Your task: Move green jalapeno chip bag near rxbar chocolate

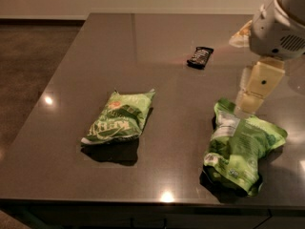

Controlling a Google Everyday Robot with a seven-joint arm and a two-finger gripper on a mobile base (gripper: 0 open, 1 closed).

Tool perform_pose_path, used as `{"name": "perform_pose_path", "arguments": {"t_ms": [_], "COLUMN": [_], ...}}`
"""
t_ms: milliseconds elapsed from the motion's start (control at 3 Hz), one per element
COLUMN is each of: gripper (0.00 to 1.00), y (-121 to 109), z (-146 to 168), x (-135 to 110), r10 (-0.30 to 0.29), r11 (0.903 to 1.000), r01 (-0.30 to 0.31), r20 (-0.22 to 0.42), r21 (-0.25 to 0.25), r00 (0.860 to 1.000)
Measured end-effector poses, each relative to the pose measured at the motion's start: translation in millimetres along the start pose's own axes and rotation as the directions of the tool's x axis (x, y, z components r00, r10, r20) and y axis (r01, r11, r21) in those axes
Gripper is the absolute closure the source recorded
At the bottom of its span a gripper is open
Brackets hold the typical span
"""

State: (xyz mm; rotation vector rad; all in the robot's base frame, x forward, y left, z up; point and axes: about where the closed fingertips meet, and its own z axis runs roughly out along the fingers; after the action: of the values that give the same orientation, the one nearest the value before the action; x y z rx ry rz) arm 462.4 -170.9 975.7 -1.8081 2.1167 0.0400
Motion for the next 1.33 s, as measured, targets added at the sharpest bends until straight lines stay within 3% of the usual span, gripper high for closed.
{"name": "perform_pose_path", "arguments": {"t_ms": [333,667,1000,1333], "gripper": [0.00,0.00,0.00,0.00], "y": [-4.4,-3.7,0.1,8.8], "z": [26.5,60.9,96.0,125.4], "x": [-39.7,-81.7,-118.3,-146.8], "r10": [-0.085,-0.178,-0.265,-0.335], "r11": [0.9953,0.9791,0.9517,0.9184], "r01": [0.087,0.185,0.279,0.356], "r20": [0.051,0.090,0.115,0.135], "r21": [-0.043,-0.083,-0.128,-0.174], "r00": [0.995,0.980,0.957,0.932]}}
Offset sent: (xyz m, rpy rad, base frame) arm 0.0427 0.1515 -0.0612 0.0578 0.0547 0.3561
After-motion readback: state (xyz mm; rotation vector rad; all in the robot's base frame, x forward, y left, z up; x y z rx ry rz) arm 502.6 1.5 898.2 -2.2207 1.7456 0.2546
